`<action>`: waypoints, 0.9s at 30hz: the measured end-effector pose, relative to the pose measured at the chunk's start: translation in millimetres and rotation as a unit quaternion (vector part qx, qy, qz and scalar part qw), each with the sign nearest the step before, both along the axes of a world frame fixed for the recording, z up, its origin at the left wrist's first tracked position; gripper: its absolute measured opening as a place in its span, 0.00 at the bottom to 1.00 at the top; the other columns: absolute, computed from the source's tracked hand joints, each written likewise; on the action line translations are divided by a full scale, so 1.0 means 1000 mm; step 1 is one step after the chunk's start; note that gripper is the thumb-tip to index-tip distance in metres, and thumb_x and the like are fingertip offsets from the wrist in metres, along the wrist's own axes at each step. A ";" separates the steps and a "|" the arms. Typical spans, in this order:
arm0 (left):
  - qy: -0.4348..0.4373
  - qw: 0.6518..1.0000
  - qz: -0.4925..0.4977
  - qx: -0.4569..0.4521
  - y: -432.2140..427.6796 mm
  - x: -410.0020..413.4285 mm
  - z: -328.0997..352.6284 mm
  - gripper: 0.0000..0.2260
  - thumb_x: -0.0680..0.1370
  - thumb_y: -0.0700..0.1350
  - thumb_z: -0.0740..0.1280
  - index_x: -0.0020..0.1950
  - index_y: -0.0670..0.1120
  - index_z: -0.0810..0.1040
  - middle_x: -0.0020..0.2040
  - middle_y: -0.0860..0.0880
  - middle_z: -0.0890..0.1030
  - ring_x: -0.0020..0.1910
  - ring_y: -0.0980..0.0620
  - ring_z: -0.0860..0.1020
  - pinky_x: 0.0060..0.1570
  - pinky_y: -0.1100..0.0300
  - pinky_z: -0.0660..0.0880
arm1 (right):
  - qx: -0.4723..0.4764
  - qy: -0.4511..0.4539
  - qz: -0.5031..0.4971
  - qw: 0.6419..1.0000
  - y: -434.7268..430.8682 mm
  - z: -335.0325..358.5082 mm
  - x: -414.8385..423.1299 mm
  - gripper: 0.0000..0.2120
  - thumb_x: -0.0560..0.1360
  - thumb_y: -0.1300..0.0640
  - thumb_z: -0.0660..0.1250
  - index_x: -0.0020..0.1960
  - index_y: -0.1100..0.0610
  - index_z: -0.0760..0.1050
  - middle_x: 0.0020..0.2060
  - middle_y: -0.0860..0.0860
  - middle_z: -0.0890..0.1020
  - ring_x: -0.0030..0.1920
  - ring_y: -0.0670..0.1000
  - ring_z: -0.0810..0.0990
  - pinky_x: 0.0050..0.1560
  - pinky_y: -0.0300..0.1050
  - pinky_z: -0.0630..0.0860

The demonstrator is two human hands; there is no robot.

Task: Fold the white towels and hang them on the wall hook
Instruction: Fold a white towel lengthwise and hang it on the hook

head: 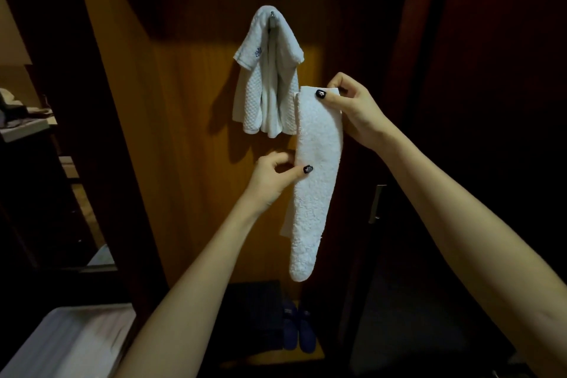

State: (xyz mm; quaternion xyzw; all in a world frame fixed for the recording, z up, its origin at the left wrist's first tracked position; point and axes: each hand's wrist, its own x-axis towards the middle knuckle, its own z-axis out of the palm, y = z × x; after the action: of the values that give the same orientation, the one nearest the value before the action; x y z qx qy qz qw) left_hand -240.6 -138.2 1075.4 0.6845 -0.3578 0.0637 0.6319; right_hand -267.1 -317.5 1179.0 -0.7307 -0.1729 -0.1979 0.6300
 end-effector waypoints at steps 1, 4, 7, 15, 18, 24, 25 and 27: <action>-0.007 1.000 -0.002 0.028 -0.001 -0.001 0.001 0.08 0.73 0.43 0.73 0.37 0.55 0.80 0.43 0.52 0.82 0.46 0.63 0.74 0.47 0.82 0.61 | 0.005 0.001 0.001 1.000 -0.001 0.000 0.001 0.10 0.76 0.62 0.68 0.40 0.56 0.69 0.35 0.46 0.79 0.35 0.44 0.79 0.32 0.37 0.75; 0.024 0.997 -0.048 0.055 -0.005 0.000 -0.002 0.15 0.75 0.46 0.70 0.28 0.54 0.75 0.27 0.59 0.74 0.28 0.63 0.69 0.32 0.71 0.64 | 0.014 0.001 0.005 1.000 -0.002 -0.001 0.003 0.10 0.76 0.62 0.68 0.40 0.56 0.68 0.35 0.46 0.79 0.34 0.44 0.80 0.31 0.37 0.75; 0.043 0.997 -0.048 0.049 -0.008 0.002 -0.004 0.19 0.76 0.48 0.68 0.27 0.48 0.68 0.24 0.55 0.63 0.24 0.59 0.59 0.27 0.64 0.54 | 0.024 0.000 0.009 1.000 -0.005 -0.001 0.006 0.09 0.76 0.61 0.68 0.40 0.56 0.69 0.35 0.45 0.80 0.34 0.44 0.80 0.31 0.37 0.75; 0.055 0.997 -0.017 -0.044 -0.006 0.010 -0.012 0.08 0.72 0.41 0.74 0.37 0.41 0.77 0.35 0.49 0.78 0.37 0.57 0.76 0.37 0.65 0.72 | 0.039 -0.013 -0.057 0.998 -0.016 -0.005 0.012 0.11 0.76 0.60 0.69 0.38 0.55 0.69 0.34 0.45 0.80 0.35 0.44 0.81 0.31 0.38 0.76; 0.043 0.999 -0.022 -0.008 -0.001 0.013 -0.018 0.08 0.72 0.37 0.73 0.40 0.45 0.76 0.37 0.52 0.77 0.36 0.62 0.75 0.40 0.70 0.72 | 0.031 -0.017 -0.105 0.994 -0.018 -0.009 0.015 0.11 0.76 0.58 0.69 0.38 0.55 0.69 0.36 0.49 0.78 0.35 0.44 0.80 0.33 0.39 0.76; -0.012 0.996 -0.003 0.085 -0.004 0.013 -0.024 0.07 0.71 0.38 0.74 0.39 0.46 0.76 0.42 0.48 0.74 0.38 0.61 0.74 0.42 0.71 0.68 | 0.027 -0.019 -0.102 0.994 -0.018 -0.006 0.016 0.11 0.77 0.58 0.68 0.39 0.54 0.69 0.36 0.48 0.77 0.34 0.44 0.77 0.34 0.38 0.74; -0.019 0.997 0.017 0.076 -0.007 0.011 -0.026 0.07 0.72 0.39 0.73 0.39 0.45 0.76 0.40 0.48 0.74 0.37 0.59 0.73 0.41 0.69 0.68 | 0.022 -0.019 -0.097 0.995 -0.017 -0.004 0.016 0.10 0.77 0.59 0.68 0.39 0.54 0.69 0.37 0.49 0.77 0.35 0.44 0.78 0.34 0.38 0.74; -0.033 0.998 0.047 0.033 -0.011 0.007 -0.029 0.07 0.73 0.40 0.72 0.40 0.46 0.75 0.37 0.52 0.75 0.35 0.60 0.72 0.38 0.69 0.68 | 0.017 -0.020 -0.087 0.996 -0.017 -0.002 0.018 0.10 0.77 0.59 0.68 0.40 0.55 0.68 0.39 0.49 0.78 0.36 0.44 0.79 0.35 0.38 0.75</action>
State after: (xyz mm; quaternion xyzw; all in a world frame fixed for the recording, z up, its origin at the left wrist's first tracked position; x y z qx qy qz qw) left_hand -233.4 -148.8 1046.5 0.7186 -0.3478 0.1044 0.5931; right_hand -249.4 -334.6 1177.1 -0.7279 -0.1176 -0.2691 0.6197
